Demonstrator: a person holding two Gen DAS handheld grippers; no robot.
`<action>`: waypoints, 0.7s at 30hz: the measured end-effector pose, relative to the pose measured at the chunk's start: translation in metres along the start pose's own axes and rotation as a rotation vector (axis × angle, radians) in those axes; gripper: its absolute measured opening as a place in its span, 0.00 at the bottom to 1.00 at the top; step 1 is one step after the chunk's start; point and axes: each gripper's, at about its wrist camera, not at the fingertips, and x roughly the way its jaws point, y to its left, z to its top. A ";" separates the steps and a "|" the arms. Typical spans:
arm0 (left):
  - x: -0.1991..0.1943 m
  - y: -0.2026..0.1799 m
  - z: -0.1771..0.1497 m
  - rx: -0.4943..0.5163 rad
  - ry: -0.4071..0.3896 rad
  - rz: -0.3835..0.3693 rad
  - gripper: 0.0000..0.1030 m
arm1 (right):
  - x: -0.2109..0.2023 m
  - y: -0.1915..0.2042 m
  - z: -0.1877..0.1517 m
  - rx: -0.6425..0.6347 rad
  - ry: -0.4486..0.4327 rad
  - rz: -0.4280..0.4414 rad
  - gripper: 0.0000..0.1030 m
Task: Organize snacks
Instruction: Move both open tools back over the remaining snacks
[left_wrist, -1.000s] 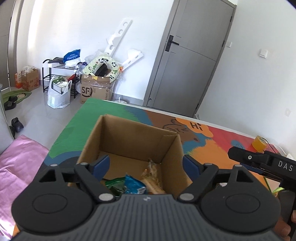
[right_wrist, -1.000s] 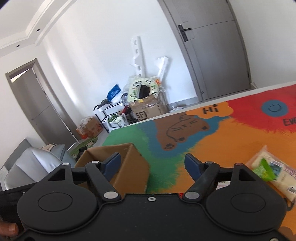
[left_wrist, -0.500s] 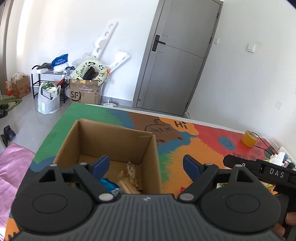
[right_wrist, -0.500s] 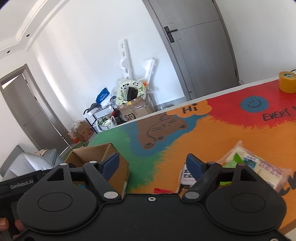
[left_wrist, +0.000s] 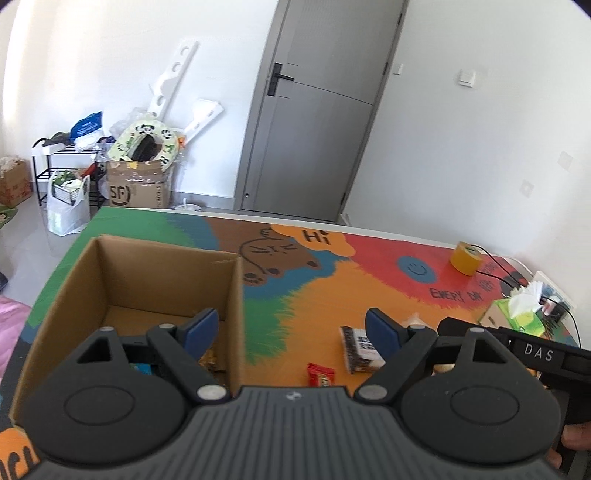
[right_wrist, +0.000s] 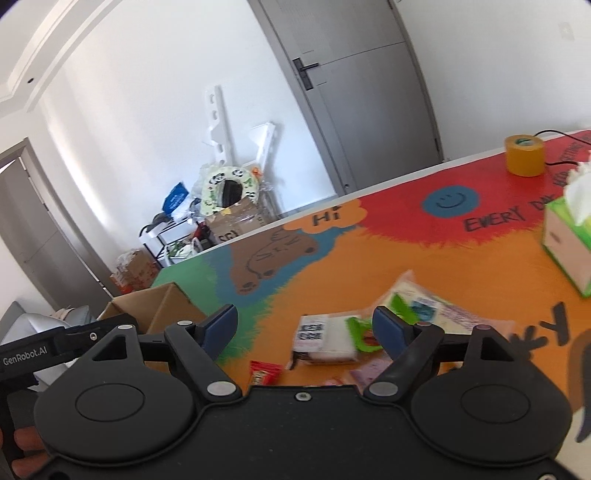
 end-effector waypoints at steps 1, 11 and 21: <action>0.000 -0.003 -0.001 0.005 0.002 -0.008 0.83 | -0.003 -0.004 -0.001 0.003 -0.004 -0.008 0.78; 0.010 -0.034 -0.014 0.031 0.024 -0.038 0.83 | -0.023 -0.039 -0.010 0.044 -0.017 -0.060 0.78; 0.039 -0.055 -0.042 0.075 0.077 -0.051 0.77 | -0.024 -0.054 -0.028 0.057 0.012 -0.080 0.77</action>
